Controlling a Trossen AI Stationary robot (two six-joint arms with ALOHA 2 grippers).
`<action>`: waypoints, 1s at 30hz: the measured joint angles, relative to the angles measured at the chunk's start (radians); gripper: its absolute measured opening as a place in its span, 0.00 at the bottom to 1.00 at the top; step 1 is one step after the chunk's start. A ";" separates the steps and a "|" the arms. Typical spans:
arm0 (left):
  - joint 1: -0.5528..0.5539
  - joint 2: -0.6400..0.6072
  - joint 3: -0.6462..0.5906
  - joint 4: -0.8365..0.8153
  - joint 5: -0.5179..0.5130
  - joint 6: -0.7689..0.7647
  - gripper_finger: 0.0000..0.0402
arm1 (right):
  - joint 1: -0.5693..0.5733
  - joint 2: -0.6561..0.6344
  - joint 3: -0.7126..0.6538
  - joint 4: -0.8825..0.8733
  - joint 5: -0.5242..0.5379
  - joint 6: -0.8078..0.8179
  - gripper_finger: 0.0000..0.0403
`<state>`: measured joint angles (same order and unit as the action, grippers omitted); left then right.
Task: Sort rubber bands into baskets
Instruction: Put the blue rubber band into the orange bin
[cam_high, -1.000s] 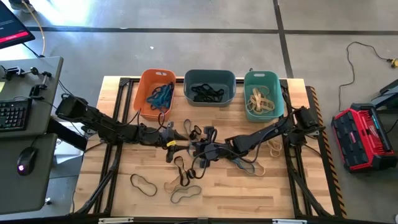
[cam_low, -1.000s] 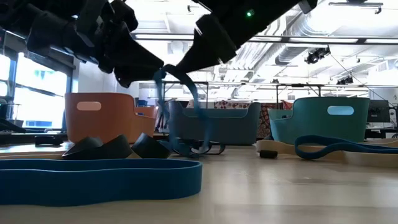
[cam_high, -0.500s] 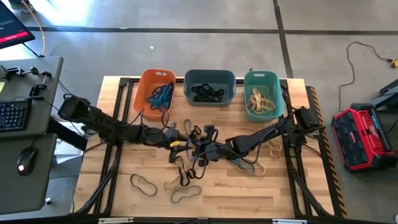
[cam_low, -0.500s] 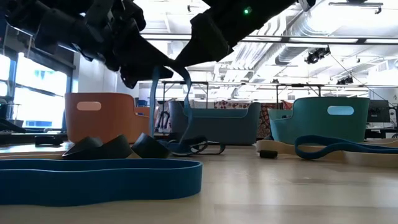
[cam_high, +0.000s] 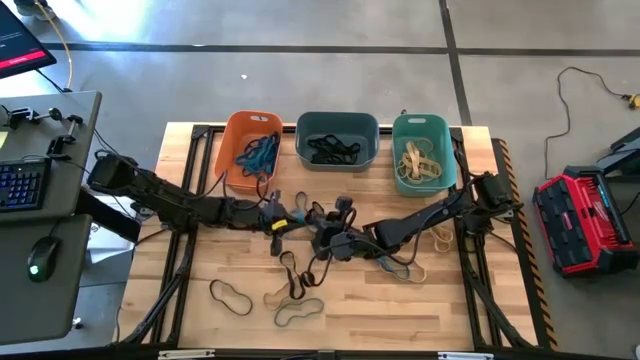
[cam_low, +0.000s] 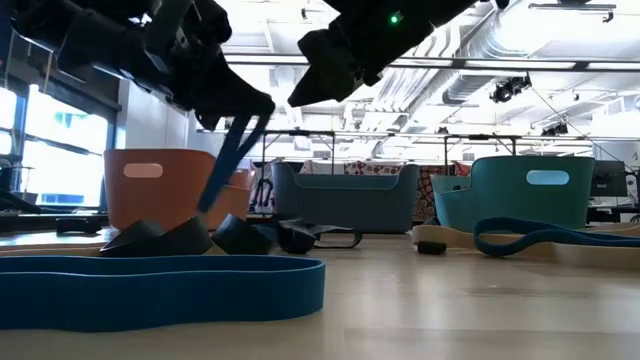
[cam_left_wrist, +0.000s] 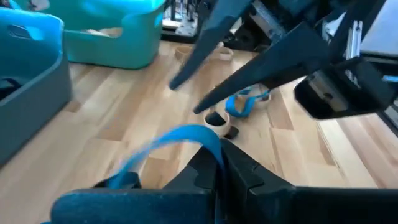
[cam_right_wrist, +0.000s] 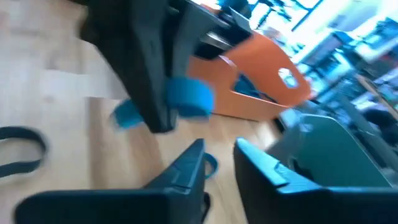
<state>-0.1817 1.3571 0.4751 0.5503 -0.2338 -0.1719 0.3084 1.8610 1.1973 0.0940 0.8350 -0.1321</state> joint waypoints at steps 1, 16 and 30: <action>0.006 -0.018 0.000 -0.016 -0.004 0.001 0.01 | 0.001 0.000 0.000 0.000 0.021 0.012 0.21; 0.300 -0.382 0.120 -0.577 -0.093 0.112 0.00 | -0.007 0.000 0.000 -0.046 0.059 0.077 0.41; 0.667 -0.390 0.328 -0.972 -0.093 0.265 0.00 | -0.007 0.000 0.000 -0.140 0.060 0.188 0.41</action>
<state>0.4849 0.9668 0.8028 -0.4217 -0.3264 0.0935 0.3016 1.8610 1.1973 -0.0460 0.8948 0.0555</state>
